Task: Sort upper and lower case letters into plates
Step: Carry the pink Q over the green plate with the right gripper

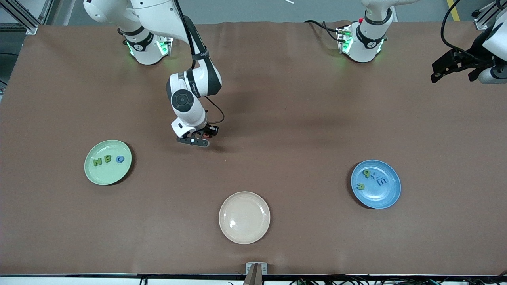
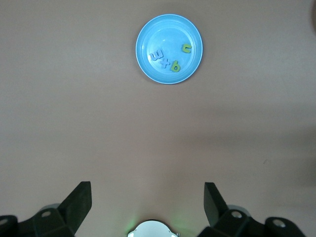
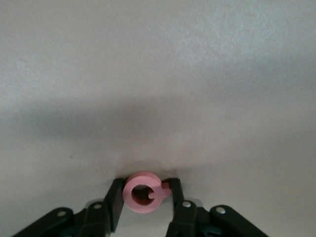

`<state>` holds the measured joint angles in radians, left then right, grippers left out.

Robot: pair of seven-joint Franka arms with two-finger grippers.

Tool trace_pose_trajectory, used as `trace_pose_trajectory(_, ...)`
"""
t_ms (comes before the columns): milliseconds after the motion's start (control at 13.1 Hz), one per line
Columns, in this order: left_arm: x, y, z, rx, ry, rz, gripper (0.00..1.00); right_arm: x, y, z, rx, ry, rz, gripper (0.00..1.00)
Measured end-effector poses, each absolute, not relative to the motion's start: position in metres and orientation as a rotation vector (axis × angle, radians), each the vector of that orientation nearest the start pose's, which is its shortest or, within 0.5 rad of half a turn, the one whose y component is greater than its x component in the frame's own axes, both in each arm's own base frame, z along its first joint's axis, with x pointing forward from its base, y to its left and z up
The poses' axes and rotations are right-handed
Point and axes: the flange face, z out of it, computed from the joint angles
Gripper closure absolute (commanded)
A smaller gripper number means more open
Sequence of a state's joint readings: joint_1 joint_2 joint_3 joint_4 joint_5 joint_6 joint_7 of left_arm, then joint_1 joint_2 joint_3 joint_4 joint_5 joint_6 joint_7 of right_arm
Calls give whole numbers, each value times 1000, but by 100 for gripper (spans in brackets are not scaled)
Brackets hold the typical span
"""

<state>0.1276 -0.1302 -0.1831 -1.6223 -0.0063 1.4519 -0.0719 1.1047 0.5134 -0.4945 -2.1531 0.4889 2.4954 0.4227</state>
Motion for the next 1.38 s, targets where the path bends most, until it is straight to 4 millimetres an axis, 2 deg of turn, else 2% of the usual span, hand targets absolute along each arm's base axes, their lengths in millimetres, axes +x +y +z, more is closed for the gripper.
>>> trace_pose_trajectory(153,500,-35,658,-3121,-28,64,0,460,310,177,-3129,272,122,77)
trace_pose_trajectory(458,500,-35,658,-3121,-28,64,0,460,317,184,-3126,259,179,77)
trace_pose_trajectory(535,500,-35,658,-3121,-28,64,0,465,318,196,-3117,266,233,77)
trace_pose_trajectory(611,500,-35,658,-3121,-28,64,0,477,311,219,-3104,275,291,77)
trace_pose_trajectory(688,500,-35,658,-3121,-28,65,0,494,295,250,-3093,248,355,77)
trace_pose_trajectory(840,500,-35,658,-3121,-28,65,0,532,234,318,-3073,148,417,77)
trace_pose_trajectory(917,500,-35,658,-3121,-28,65,0,549,196,344,-3067,79,403,77)
trace_pose_trajectory(993,500,-35,658,-3121,-28,64,0,561,159,360,-3066,10,371,77)
trace_pose_trajectory(1146,500,-35,658,-3121,-29,64,0,578,93,368,-3072,-114,321,77)
trace_pose_trajectory(1299,500,-35,658,-3121,-29,64,0,592,36,362,-3085,-220,272,77)
trace_pose_trajectory(1375,500,-35,658,-3121,-29,64,0,599,14,356,-3103,-263,242,77)
